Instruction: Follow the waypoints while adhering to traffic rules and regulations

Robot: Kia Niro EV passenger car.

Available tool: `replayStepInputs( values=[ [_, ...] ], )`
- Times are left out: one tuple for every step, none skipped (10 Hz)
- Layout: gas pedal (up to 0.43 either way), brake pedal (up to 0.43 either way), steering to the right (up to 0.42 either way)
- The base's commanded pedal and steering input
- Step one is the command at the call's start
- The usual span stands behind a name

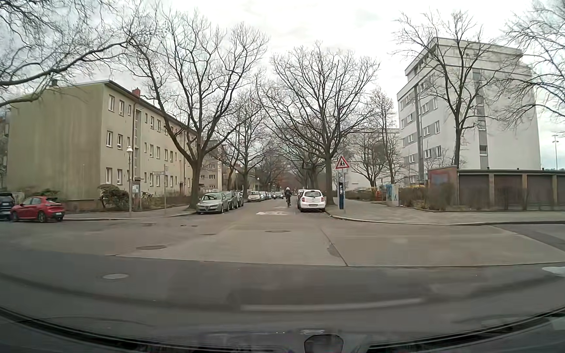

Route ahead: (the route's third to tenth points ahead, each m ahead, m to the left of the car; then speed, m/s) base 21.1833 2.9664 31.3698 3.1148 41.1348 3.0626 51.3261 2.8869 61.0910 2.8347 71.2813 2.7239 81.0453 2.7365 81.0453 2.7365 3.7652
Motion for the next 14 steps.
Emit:
replayStepInputs(
  values=[
    [0.0,0.012,-0.003],
    [0.118,0.012,-0.007],
    [0.13,0.012,-0.007],
    [0.13,0.012,-0.006],
    [0.13,0.012,-0.005],
    [0.138,0.012,-0.004],
    [0.138,0.012,-0.004],
    [0.138,0.012,-0.004],
    [0.138,0.012,-0.004],
    [0.138,0.012,-0.004],
    [0.138,0.012,-0.004],
    [0.138,0.012,-0.005],
    [0.138,0.012,-0.01],
    [0.138,0.012,-0.016]
  ],
)
